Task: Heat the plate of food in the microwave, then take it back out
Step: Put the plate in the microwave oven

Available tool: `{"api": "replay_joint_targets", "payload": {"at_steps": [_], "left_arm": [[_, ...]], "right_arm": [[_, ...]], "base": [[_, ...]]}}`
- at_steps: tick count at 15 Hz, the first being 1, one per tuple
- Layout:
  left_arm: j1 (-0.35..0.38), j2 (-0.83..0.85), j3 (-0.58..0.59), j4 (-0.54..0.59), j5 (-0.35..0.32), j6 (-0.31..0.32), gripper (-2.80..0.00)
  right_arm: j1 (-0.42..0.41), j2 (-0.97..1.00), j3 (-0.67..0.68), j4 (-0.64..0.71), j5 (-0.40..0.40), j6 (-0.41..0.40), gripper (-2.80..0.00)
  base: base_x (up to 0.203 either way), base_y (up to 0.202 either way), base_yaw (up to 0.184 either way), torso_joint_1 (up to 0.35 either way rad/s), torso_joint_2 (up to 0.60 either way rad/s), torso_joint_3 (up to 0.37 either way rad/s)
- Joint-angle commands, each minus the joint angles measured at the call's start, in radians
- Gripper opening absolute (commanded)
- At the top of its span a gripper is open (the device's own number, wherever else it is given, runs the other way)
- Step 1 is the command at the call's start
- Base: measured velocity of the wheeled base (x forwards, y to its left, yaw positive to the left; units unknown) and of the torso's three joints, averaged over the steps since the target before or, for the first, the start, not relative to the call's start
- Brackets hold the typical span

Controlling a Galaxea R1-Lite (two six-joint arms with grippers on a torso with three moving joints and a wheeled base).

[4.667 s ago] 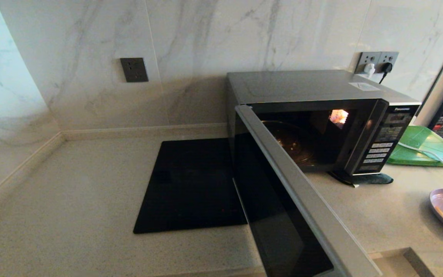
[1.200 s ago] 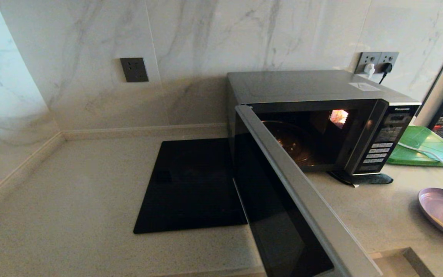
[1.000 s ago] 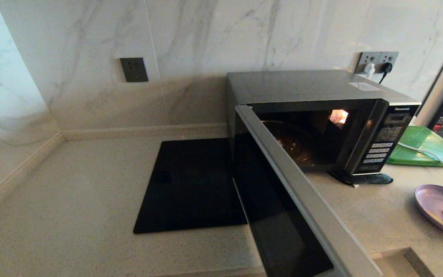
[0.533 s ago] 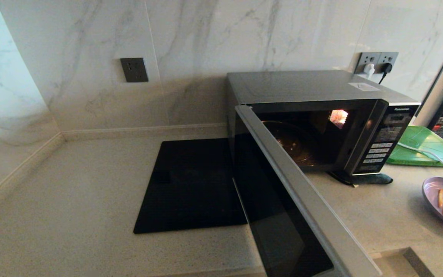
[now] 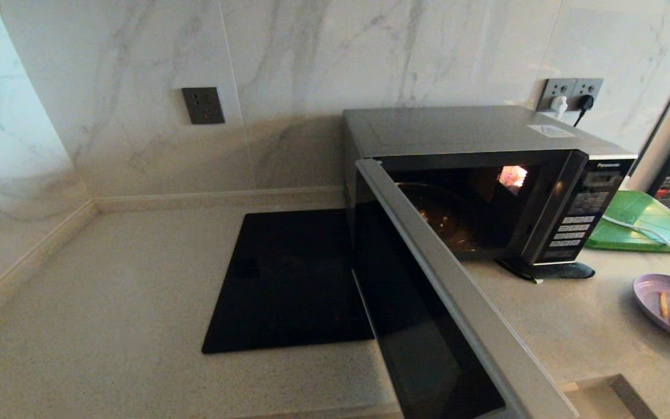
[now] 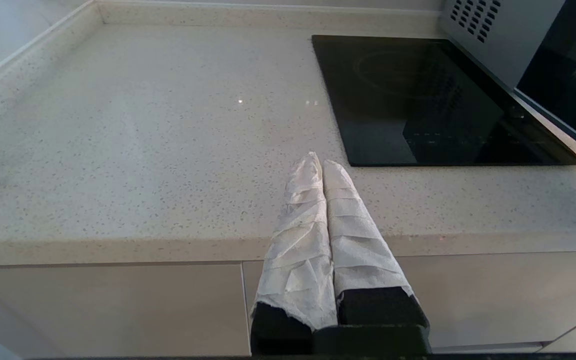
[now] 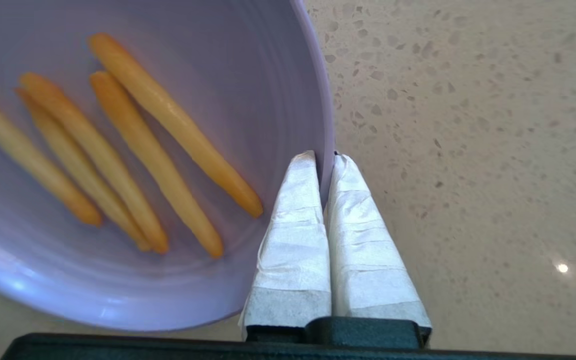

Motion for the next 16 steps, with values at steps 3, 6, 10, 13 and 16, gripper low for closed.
{"api": "replay_joint_targets", "payload": {"at_steps": [3,6,10,13,16], "left_arm": [[0.0,0.0,0.0,0.0,0.0,-0.001,-2.8],[0.0,0.0,0.0,0.0,0.0,-0.001,-2.8],[0.0,0.0,0.0,0.0,0.0,-0.001,-2.8],[0.0,0.0,0.0,0.0,0.0,-0.001,-2.8],[0.0,0.0,0.0,0.0,0.002,-0.001,-2.8]], "right_arm": [[0.0,-0.055,0.018,0.003,-0.001,0.004,-2.8],[-0.001,-0.084,0.039,0.003,-0.001,0.002,-2.8],[-0.001,-0.11,0.051,0.0,0.0,0.004,-2.8],[-0.004,-0.126,0.058,-0.002,0.022,0.002,-2.8],[-0.008,-0.14,0.073,-0.002,0.04,0.002,-2.8]], "base": [[0.0,0.0,0.0,0.0,0.0,0.0],[0.0,0.0,0.0,0.0,0.0,0.0],[0.0,0.0,0.0,0.0,0.0,0.0],[0.0,0.0,0.0,0.0,0.0,0.0],[0.0,0.0,0.0,0.0,0.0,0.0]]}}
